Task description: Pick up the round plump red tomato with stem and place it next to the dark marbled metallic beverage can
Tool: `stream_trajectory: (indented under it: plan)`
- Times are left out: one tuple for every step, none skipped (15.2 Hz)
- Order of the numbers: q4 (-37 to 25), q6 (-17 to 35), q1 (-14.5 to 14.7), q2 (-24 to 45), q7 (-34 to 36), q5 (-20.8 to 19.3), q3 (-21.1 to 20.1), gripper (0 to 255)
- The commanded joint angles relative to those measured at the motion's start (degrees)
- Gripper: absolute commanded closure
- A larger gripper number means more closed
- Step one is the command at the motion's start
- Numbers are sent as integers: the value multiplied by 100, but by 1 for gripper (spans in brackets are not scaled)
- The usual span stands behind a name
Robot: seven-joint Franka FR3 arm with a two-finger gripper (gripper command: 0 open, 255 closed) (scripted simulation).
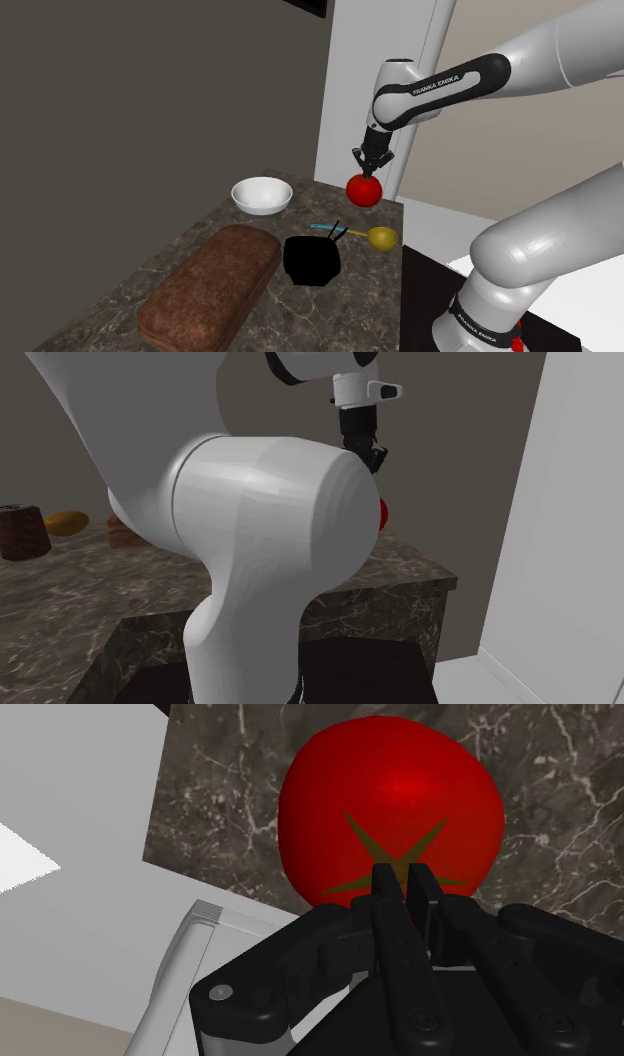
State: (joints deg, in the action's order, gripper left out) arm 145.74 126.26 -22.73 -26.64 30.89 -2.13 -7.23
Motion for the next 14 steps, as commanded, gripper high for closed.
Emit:
stream_trajectory:
  plan:
    - [-116, -185, 1, -69, -27, 8, 16, 255]
    - [-173, -269, 3, -96, -35, 12, 21, 255]
    - [-232, -353, 4, -121, -43, 15, 25, 255]
    - [-292, -437, 5, -145, -51, 18, 29, 255]
    - [-353, -520, 6, -167, -59, 21, 33, 255]
    - [-415, -602, 7, -188, -66, 23, 37, 255]
    - [-478, -684, 8, -207, -73, 26, 41, 255]
    - [-543, -765, 8, -224, -80, 28, 44, 255]
    - [-608, -846, 9, -240, -87, 30, 48, 255]
    - [-674, -927, 9, -255, -94, 31, 51, 255]
    - [-741, -1007, 9, -268, -100, 33, 54, 255]
    - [-810, -1086, 9, -279, -106, 34, 57, 255]
    - [-879, -1166, 8, -289, -113, 35, 60, 255]
    - [-949, -1245, 8, -298, -119, 36, 63, 255]
